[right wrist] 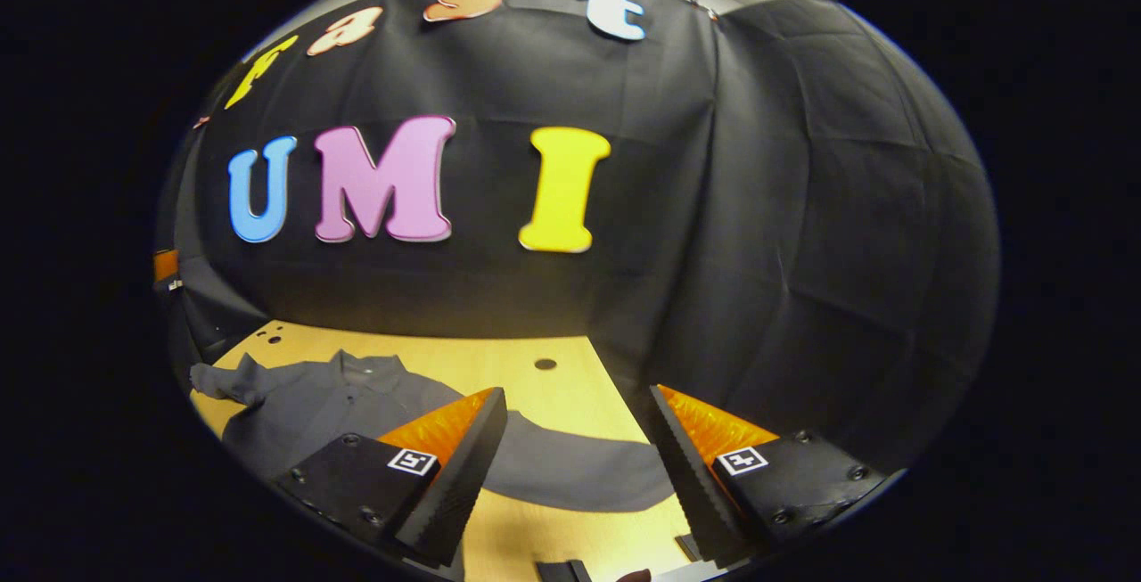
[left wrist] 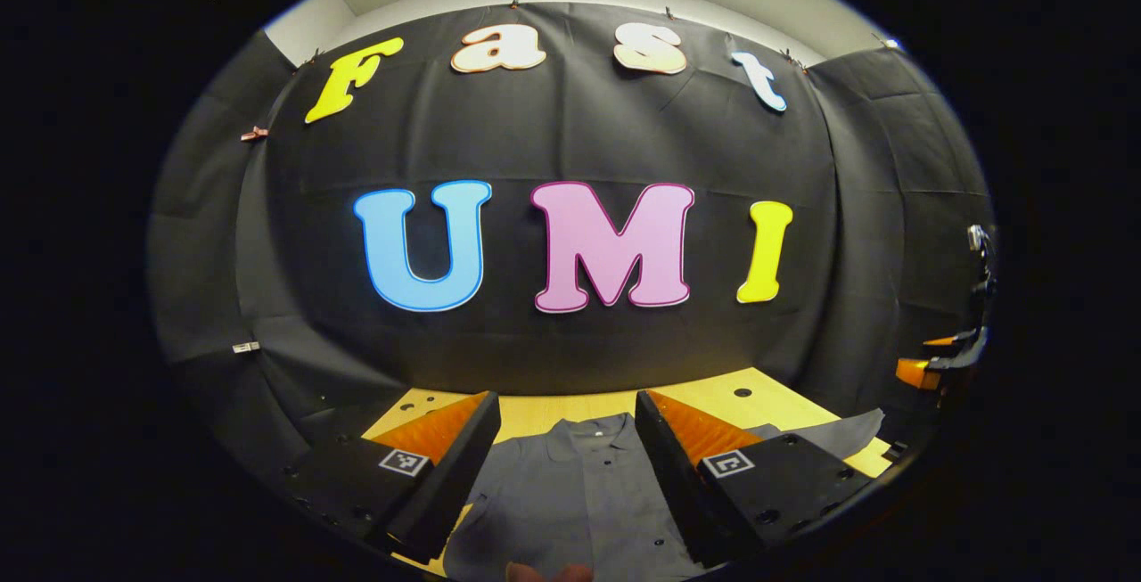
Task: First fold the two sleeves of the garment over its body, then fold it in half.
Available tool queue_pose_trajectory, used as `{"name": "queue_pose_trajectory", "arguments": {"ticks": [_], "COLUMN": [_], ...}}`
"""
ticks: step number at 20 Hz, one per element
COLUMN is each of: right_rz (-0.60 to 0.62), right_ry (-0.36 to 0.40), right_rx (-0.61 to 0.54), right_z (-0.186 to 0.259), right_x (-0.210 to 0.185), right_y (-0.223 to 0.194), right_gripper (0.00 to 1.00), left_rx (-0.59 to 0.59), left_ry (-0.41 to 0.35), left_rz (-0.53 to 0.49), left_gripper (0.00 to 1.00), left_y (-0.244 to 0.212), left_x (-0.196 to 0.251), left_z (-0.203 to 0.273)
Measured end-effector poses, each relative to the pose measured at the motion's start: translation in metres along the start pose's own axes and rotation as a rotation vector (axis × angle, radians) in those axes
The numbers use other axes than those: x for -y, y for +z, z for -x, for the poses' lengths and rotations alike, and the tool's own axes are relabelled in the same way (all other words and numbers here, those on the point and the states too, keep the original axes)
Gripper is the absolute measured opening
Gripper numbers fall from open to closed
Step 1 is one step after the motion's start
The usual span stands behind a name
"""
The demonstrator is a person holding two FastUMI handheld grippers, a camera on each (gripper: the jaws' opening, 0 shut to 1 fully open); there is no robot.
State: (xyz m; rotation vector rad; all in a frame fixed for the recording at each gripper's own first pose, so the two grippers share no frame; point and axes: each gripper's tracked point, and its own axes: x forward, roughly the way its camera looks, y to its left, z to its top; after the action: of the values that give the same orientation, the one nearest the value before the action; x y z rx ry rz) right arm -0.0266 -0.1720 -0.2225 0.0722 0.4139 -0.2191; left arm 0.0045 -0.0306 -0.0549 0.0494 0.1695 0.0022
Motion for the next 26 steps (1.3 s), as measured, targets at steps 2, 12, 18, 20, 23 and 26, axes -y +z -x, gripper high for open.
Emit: {"name": "queue_pose_trajectory", "arguments": {"ticks": [2,12,18,20,23,26], "right_rz": [-0.034,-0.127,-0.135,-0.152,-0.169,-0.183], "right_ry": [-0.033,-0.122,-0.112,-0.104,-0.077,-0.066], "right_rx": [-0.063,-0.323,-0.431,-0.446,-0.471,-0.485], "right_z": [-0.018,-0.095,-0.127,-0.135,-0.144,-0.152], "right_x": [0.026,0.098,0.109,0.111,0.110,0.112], "right_y": [-0.032,-0.164,-0.216,-0.225,-0.238,-0.244], "right_gripper": [0.98,0.97,0.98,0.98,0.98,0.88], "left_rx": [-0.020,-0.078,-0.113,-0.118,-0.122,-0.142], "left_ry": [0.019,0.092,0.163,0.184,0.230,0.256], "left_rz": [-0.019,-0.022,-0.026,-0.031,-0.032,-0.021], "left_gripper": [0.96,0.95,0.96,0.96,0.97,0.97], "left_y": [-0.004,-0.015,-0.020,-0.020,-0.022,-0.026], "left_x": [0.000,0.009,0.014,0.017,0.018,0.017], "left_z": [-0.001,0.000,0.000,0.003,0.007,0.010]}}
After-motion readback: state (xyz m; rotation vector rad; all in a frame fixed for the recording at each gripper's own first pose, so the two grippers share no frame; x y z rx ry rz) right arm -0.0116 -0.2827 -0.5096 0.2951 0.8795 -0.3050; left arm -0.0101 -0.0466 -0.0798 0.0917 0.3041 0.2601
